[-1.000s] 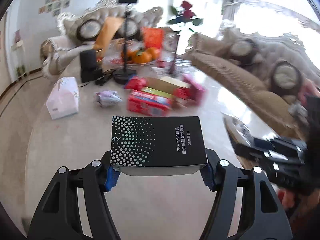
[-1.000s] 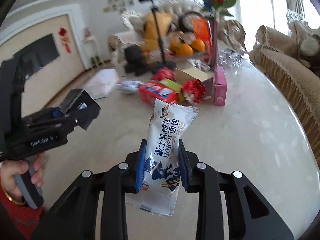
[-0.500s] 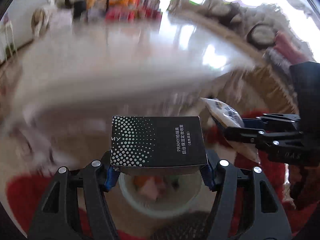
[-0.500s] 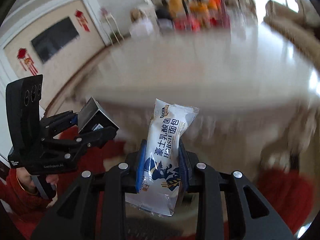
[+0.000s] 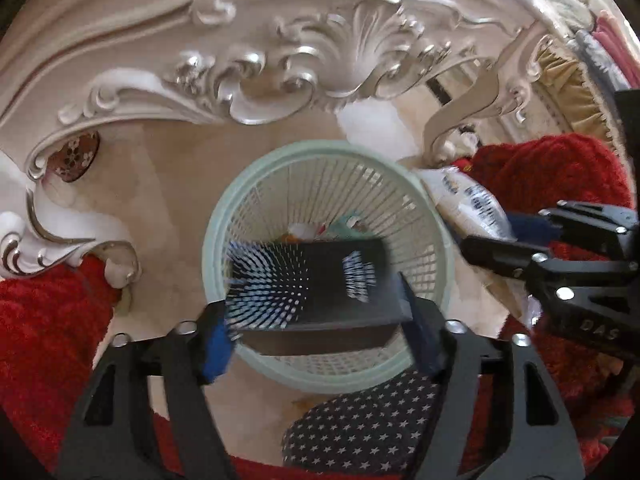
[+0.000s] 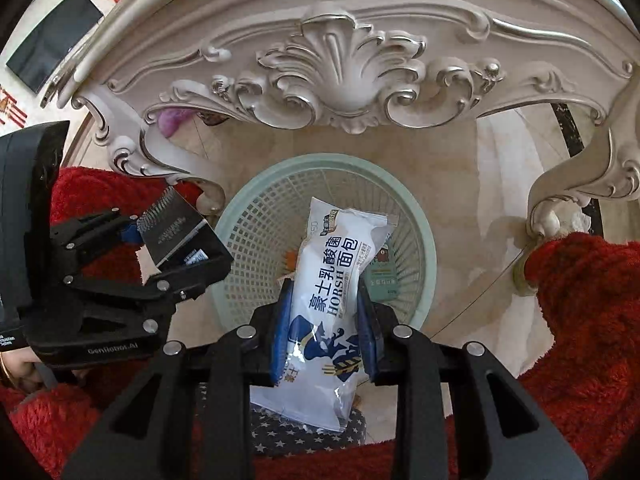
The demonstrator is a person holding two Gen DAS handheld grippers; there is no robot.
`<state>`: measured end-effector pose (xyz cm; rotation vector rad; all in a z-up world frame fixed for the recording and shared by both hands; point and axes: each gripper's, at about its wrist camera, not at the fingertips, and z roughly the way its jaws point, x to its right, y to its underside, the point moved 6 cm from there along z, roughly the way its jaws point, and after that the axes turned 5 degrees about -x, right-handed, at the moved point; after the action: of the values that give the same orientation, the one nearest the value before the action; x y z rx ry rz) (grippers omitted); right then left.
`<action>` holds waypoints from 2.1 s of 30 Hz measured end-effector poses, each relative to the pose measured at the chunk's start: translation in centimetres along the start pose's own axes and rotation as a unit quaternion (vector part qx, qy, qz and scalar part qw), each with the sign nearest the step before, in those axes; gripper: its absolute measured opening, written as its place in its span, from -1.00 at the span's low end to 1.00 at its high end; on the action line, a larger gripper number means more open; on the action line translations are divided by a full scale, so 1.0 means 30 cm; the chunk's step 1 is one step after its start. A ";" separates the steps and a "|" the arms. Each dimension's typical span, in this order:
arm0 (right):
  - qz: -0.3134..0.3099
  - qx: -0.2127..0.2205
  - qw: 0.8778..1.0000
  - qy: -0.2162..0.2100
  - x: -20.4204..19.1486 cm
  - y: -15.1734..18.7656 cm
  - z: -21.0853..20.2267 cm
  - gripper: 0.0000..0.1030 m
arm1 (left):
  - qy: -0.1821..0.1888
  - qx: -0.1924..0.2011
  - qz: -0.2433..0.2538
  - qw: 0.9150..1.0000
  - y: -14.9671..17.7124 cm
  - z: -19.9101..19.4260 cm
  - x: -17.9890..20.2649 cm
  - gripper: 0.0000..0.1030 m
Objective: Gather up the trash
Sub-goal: 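Carry both items over the wastebasket and open both tools to drop them, then grasp the purple snack packet with the left tool while the right tool grasps the pink box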
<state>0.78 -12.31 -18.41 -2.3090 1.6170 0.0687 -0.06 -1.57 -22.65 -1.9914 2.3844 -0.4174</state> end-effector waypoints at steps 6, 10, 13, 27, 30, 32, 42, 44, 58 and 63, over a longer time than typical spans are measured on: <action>0.000 0.010 1.000 0.022 0.009 0.025 -0.011 0.30 | -0.008 0.010 -0.020 1.000 -0.007 0.007 -0.032 0.87; 0.010 0.016 1.000 0.022 0.031 0.022 -0.029 0.30 | -0.007 0.038 -0.026 0.999 -0.019 -0.038 -0.047 0.87; 0.009 0.020 0.999 0.024 0.031 0.020 -0.056 0.30 | -0.010 0.081 -0.020 0.996 -0.043 -0.144 -0.042 0.87; 0.013 0.279 0.960 0.037 0.148 -0.487 -0.643 0.38 | -0.059 0.291 -0.116 0.948 -0.662 -0.785 -0.306 0.87; 0.022 0.302 0.952 0.056 0.203 -0.677 -0.671 0.38 | -0.095 0.302 -0.128 0.940 -0.883 -0.794 -0.395 0.87; 0.019 0.317 0.945 0.072 0.235 -0.820 -0.679 0.38 | -0.106 0.307 -0.136 0.936 -1.026 -0.785 -0.455 0.87; 0.037 0.306 0.942 0.130 0.409 -1.315 -0.586 0.38 | -0.109 0.286 -0.156 0.939 -1.482 -0.640 -0.636 0.87; 0.040 0.290 0.947 0.134 0.432 -1.362 -0.552 0.38 | -0.120 0.271 -0.151 0.943 -1.549 -0.597 -0.652 0.87; 0.056 0.223 0.963 0.144 0.513 -1.573 -0.371 0.38 | -0.169 0.195 -0.163 0.952 -1.772 -0.372 -0.779 0.87; 0.062 0.205 0.964 0.154 0.549 -1.595 -0.329 0.36 | -0.153 0.175 -0.183 0.955 -1.786 -0.329 -0.813 0.87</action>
<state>49.42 -15.36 -1.59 -1.9658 1.7202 -0.5717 54.66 15.54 -6.03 -2.1342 1.6329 -0.4543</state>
